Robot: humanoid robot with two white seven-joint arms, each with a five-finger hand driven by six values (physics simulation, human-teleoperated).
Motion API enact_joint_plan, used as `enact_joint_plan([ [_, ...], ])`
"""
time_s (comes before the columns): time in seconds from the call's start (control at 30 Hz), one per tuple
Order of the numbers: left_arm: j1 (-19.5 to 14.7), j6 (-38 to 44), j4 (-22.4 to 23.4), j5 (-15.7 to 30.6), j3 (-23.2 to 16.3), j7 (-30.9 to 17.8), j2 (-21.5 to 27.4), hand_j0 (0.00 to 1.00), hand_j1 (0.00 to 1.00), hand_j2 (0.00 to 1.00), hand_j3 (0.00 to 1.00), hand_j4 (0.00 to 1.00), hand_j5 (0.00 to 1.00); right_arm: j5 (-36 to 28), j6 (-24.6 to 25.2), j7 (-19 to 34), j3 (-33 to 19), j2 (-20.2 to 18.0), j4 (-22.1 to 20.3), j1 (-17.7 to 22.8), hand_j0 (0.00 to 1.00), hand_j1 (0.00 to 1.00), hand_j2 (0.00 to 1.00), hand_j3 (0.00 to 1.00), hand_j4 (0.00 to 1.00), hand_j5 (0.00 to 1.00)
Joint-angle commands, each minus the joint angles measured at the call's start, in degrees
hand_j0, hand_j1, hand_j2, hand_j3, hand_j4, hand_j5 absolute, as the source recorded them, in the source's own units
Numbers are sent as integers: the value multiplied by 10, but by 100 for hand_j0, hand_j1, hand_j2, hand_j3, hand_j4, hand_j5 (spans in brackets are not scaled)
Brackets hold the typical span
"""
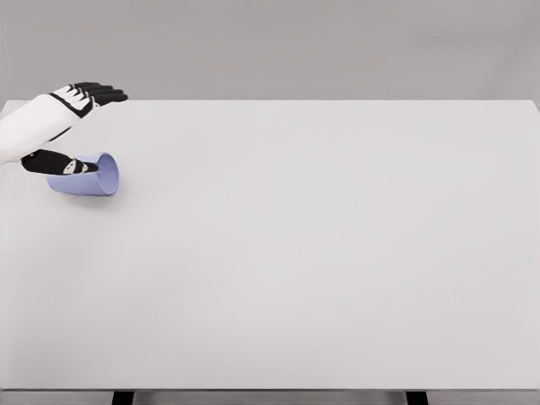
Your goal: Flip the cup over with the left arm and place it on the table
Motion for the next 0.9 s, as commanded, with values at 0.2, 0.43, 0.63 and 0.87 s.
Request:
enact_joint_plan([
  [0.2,1,0,2,4,-1,1,14,100,100,100,100,100,100,0,0,0,0,0,0,-1,100,100,100,100,100,100],
  [0.43,4,0,4,4,-2,0,24,100,100,100,100,100,100,0,0,1,1,0,0,-1,100,100,100,100,100,100],
  [0.63,6,0,4,4,-2,0,38,100,100,100,100,100,100,0,0,0,0,0,0,-1,100,100,100,100,100,100],
  [0.87,5,0,19,10,-17,2,43,100,100,100,100,100,100,0,0,1,0,0,0,-1,100,100,100,100,100,100],
])
